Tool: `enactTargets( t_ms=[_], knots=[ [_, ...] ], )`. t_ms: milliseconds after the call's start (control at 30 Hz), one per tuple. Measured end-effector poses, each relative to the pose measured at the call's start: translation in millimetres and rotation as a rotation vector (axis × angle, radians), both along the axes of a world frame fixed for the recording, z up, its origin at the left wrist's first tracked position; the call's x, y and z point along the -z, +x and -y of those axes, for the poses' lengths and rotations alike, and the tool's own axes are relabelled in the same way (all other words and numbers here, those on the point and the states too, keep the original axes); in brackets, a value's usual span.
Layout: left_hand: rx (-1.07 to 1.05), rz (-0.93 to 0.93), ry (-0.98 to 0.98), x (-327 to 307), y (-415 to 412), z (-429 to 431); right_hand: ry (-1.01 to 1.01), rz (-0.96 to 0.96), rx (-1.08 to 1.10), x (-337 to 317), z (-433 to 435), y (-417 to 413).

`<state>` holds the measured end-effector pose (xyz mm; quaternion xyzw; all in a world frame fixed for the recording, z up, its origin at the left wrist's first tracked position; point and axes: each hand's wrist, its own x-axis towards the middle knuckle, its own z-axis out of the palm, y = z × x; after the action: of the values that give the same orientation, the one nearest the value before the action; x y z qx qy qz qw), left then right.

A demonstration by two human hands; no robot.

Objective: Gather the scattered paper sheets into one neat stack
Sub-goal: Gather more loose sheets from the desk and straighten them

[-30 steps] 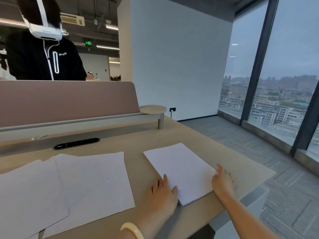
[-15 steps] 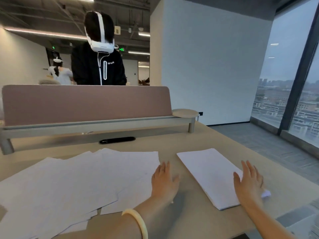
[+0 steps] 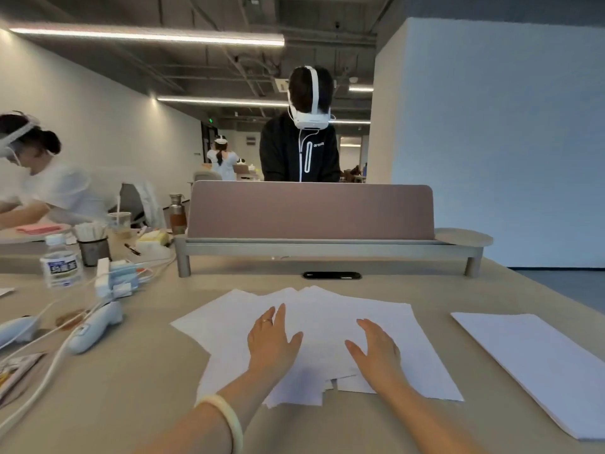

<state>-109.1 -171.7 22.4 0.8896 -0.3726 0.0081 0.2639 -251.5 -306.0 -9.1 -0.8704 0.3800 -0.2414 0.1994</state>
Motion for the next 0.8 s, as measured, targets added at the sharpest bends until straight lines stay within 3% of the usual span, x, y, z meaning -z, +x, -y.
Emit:
enactTargets(
  t_ms=[233,400,567,733,800],
  knots=[
    [-0.159,-0.142,0.130,20.7,70.8,-98.4,0.074,-0.172,0.016,14.0,-34.8,59.3],
    [-0.079,-0.359,0.147,25.2,74.4,-122.4,0.093,-0.353,0.063,23.5,-48.0,73.9],
    [-0.034,-0.508,0.053,20.6,69.8,-120.3,0.058,-0.398,0.050,23.8,-65.7,80.4],
    [-0.057,-0.776,-0.302,11.3,79.7,-116.4,0.078,-0.336,0.001,16.0,-76.9,89.2],
    [-0.105,-0.786,-0.351,7.7,84.9,-117.2,0.083,-0.342,-0.029,13.3,-78.0,89.9]
  ],
)
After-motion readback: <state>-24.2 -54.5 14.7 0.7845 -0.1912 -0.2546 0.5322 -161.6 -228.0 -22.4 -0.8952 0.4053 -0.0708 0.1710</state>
